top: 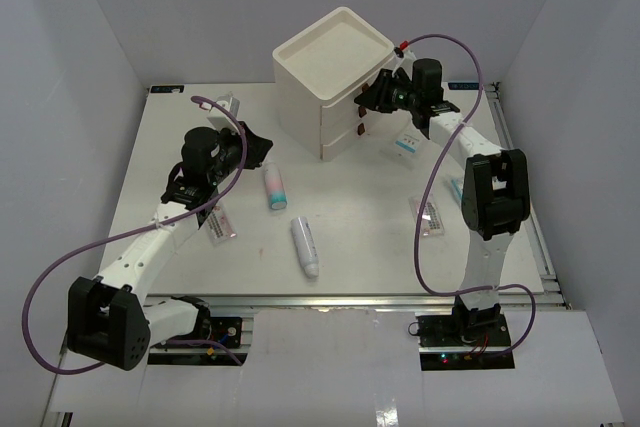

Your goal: Organize the makeup

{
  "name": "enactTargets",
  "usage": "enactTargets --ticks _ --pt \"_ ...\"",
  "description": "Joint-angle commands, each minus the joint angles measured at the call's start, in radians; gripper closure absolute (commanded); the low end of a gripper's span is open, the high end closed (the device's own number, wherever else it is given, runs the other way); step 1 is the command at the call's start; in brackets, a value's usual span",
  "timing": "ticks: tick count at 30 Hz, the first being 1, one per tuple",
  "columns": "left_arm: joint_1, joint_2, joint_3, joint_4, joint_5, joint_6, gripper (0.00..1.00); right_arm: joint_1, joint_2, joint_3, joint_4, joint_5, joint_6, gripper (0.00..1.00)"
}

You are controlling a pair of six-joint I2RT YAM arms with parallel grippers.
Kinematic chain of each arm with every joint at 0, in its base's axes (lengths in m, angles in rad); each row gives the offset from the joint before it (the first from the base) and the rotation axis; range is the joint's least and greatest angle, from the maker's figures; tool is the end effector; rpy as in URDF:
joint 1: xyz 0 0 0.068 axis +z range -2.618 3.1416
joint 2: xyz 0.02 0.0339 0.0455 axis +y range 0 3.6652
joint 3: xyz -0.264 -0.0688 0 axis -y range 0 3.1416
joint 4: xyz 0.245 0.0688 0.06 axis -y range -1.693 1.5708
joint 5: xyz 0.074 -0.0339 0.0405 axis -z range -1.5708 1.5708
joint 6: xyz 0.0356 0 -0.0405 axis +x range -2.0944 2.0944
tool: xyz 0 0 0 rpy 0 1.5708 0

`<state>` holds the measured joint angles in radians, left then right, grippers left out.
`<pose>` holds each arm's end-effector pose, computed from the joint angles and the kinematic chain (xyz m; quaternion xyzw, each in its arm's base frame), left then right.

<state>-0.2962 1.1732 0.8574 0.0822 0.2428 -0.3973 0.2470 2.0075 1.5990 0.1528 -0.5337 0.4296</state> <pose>0.2604 -0.0884 0.3127 0.0356 0.7817 -0.2985 0.5464 0.4625 0.1353 0.2840 -0.0909 0.7750 0.3925 0.4869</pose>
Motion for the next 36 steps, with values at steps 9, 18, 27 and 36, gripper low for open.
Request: enactTargets --ticks 9,18,27,36 --pt "0.006 -0.007 0.0 0.008 -0.002 0.014 0.85 -0.009 0.031 0.015 0.189 -0.186 0.003 0.62" --pt "0.005 0.0 0.0 0.006 -0.001 0.017 0.85 -0.012 0.062 0.042 0.175 -0.235 -0.036 0.56" --pt "0.006 -0.004 -0.001 0.009 0.015 0.026 0.84 -0.075 0.019 -0.056 0.166 -0.376 -0.186 0.53" --pt "0.006 -0.001 -0.004 0.018 0.05 0.034 0.79 -0.101 0.037 -0.021 -0.051 -0.214 -0.486 0.35"
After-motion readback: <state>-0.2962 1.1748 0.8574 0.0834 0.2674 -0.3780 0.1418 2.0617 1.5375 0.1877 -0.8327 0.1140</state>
